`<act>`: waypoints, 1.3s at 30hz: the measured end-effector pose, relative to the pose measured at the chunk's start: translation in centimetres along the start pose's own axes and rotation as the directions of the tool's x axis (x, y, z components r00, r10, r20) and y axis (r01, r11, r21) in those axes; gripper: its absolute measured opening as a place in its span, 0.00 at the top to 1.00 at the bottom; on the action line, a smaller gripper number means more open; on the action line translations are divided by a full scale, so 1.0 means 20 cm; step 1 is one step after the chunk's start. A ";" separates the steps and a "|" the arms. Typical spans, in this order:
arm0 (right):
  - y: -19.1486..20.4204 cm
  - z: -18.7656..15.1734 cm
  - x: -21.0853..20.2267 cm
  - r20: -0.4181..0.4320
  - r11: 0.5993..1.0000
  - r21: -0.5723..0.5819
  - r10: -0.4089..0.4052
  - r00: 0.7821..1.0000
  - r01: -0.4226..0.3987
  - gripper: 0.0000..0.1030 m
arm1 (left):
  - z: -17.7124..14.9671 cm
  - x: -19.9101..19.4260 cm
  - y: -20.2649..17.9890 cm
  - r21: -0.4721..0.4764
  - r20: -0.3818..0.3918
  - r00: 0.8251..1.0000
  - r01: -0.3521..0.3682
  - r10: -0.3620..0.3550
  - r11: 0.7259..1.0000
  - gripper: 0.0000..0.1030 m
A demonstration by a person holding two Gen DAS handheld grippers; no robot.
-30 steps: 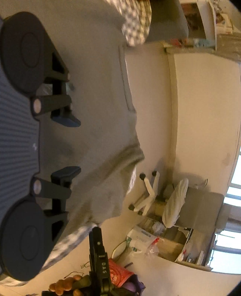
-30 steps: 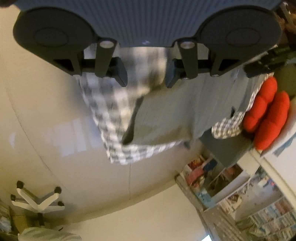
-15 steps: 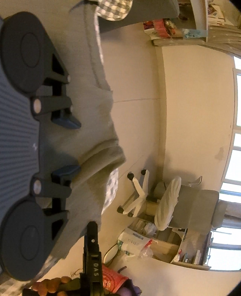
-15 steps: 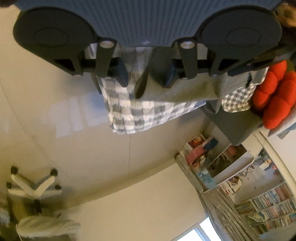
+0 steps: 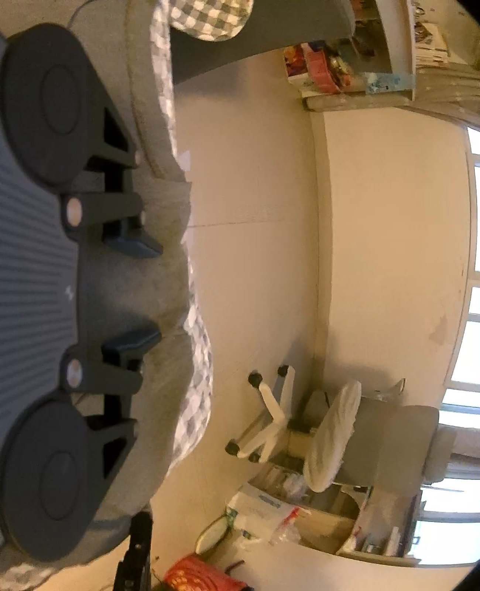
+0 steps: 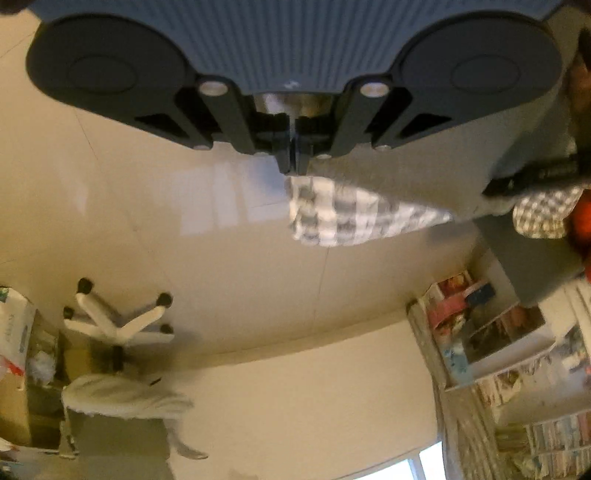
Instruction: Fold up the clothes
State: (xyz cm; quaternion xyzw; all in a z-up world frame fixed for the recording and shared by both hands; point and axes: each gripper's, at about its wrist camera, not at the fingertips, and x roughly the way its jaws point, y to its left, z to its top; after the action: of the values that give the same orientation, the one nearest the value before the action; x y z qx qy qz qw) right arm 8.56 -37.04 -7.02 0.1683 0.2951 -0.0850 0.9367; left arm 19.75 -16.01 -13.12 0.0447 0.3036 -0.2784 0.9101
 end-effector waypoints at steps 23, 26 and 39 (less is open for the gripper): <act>-0.09 -0.06 -0.24 0.002 0.989 -0.008 0.148 0.989 -0.148 0.45 | -0.05 -0.30 -0.25 0.035 -0.070 0.923 0.380 -0.377 0.924 0.70; -0.11 -0.07 -0.27 0.011 0.990 0.003 0.144 0.990 -0.144 0.45 | -0.06 -0.34 -0.38 0.133 -0.097 0.902 0.430 -0.420 0.893 0.67; -0.12 -0.09 -0.29 -0.001 0.962 0.035 0.271 0.963 -0.270 0.45 | -0.02 -0.13 -0.34 -0.156 -0.131 0.865 0.465 -0.485 0.872 0.98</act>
State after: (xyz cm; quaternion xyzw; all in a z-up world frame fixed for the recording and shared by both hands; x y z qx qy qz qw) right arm 2.26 -38.29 -5.78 0.2234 0.2707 0.0392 0.9355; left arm 14.30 -20.46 -11.33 -0.0626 0.3960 -0.4706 0.7860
